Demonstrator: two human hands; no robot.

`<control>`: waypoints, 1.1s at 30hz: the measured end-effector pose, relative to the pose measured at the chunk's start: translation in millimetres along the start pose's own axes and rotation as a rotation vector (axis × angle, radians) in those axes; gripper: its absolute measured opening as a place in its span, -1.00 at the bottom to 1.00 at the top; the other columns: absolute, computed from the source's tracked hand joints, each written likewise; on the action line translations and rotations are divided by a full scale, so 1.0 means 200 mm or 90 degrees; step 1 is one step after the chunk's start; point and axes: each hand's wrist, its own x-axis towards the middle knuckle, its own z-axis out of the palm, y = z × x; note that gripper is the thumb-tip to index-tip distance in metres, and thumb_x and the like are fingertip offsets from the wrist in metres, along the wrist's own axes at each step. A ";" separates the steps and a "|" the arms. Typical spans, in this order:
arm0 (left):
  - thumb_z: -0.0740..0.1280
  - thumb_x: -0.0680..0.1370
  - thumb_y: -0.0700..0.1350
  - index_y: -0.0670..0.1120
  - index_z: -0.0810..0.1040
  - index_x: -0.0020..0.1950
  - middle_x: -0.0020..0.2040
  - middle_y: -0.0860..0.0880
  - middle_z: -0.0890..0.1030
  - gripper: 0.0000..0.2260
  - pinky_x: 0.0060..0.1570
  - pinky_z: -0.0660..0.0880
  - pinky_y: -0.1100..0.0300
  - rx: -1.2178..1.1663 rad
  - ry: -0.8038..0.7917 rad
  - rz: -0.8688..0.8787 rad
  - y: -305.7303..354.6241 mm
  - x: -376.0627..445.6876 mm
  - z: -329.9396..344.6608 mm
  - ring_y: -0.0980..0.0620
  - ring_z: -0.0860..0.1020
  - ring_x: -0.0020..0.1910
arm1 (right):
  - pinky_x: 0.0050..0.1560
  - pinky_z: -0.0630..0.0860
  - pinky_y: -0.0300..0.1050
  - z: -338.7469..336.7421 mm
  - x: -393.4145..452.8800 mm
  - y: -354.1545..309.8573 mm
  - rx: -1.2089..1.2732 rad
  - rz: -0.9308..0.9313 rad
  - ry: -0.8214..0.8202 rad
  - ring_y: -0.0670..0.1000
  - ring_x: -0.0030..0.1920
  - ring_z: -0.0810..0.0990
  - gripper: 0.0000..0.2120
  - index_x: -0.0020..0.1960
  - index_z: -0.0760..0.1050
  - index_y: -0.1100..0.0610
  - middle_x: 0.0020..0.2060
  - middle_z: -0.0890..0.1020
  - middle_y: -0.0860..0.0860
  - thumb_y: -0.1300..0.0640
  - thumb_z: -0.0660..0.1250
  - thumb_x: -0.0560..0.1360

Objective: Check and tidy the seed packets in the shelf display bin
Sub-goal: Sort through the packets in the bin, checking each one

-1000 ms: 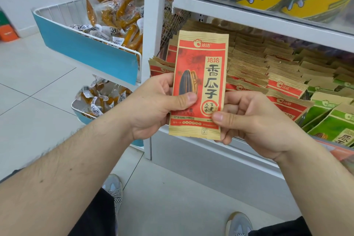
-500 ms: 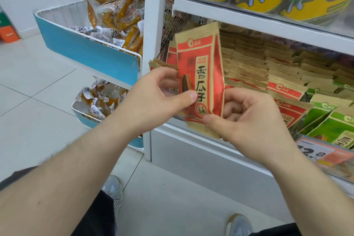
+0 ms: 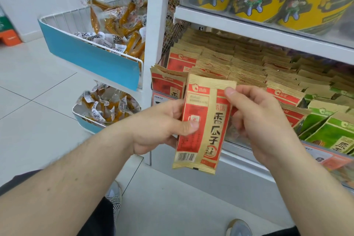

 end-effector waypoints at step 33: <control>0.36 0.43 -0.18 -0.16 0.57 0.24 0.15 -0.21 0.65 -0.63 -0.24 0.64 0.02 -0.239 0.073 0.052 0.04 0.02 -0.03 -0.15 0.68 0.00 | -0.26 0.61 -0.04 -0.05 0.02 0.06 0.024 0.071 -0.237 0.16 -0.26 0.66 -0.44 0.05 0.50 0.50 -0.16 0.69 0.29 0.04 0.39 0.28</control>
